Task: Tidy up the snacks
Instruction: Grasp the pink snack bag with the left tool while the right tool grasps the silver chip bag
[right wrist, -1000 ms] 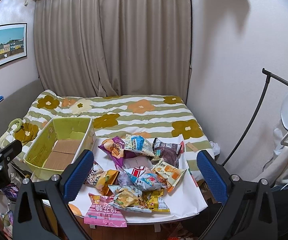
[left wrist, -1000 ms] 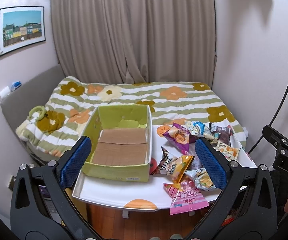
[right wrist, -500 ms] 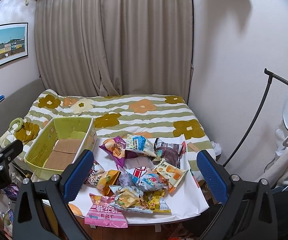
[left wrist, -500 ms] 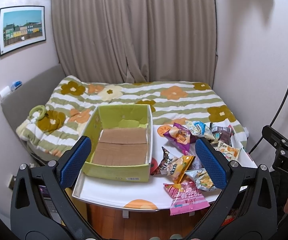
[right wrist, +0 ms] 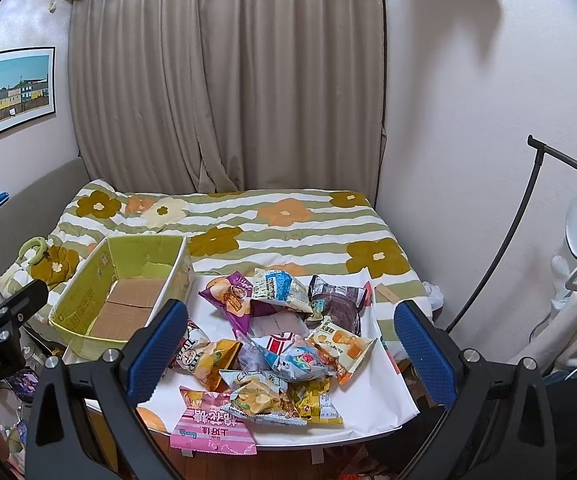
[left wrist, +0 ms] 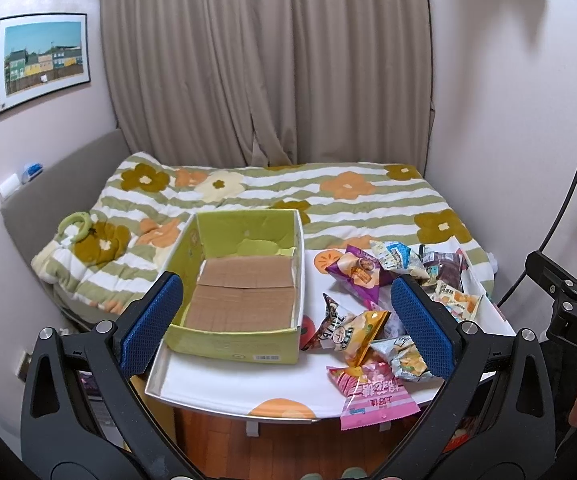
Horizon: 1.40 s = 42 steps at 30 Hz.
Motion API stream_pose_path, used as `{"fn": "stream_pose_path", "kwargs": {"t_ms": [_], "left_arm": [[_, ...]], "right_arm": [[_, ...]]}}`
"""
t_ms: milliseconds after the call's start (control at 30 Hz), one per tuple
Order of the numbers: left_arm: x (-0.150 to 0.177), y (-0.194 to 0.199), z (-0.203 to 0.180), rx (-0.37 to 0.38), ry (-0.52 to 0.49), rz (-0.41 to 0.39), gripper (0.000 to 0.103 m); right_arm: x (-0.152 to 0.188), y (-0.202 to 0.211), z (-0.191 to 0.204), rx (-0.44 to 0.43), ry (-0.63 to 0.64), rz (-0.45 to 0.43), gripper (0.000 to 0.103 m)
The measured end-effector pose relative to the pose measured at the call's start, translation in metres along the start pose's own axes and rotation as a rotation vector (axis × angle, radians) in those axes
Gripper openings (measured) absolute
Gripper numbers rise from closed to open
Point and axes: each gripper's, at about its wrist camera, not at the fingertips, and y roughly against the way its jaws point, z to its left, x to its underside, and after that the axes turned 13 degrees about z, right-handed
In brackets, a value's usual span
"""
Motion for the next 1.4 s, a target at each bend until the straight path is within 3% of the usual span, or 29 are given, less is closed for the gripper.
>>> {"fn": "stream_pose_path", "kwargs": {"t_ms": [233, 400, 600, 767, 867, 1000, 1233, 1400], "left_arm": [[-0.006, -0.014, -0.002, 0.040, -0.012, 0.037, 0.103], [0.000, -0.052, -0.002, 0.105, -0.025, 0.164, 0.103], [0.026, -0.113, -0.011, 0.163, -0.027, 0.313, 0.103], [0.057, -0.164, -0.026, 0.246, 0.003, 0.459, 0.103], [0.079, -0.189, -0.039, 0.226, 0.025, 0.511, 0.103], [0.102, -0.214, -0.055, 0.257, 0.043, 0.580, 0.103], [0.126, -0.250, -0.075, 0.279, 0.064, 0.660, 0.102], [0.129, -0.266, -0.080, 0.295, 0.083, 0.690, 0.096]], "right_arm": [[0.002, -0.004, -0.008, 0.031, -0.026, 0.007, 0.103], [0.007, -0.016, -0.026, 0.018, -0.048, 0.064, 0.103], [0.031, -0.060, -0.045, -0.048, -0.061, 0.182, 0.103], [0.052, -0.105, -0.054, -0.156, -0.044, 0.284, 0.103], [0.061, -0.138, -0.054, -0.244, -0.022, 0.356, 0.103], [0.071, -0.176, -0.045, -0.325, 0.028, 0.425, 0.103], [0.082, -0.227, -0.032, -0.449, 0.055, 0.529, 0.096], [0.086, -0.254, -0.024, -0.507, 0.055, 0.585, 0.091]]}}
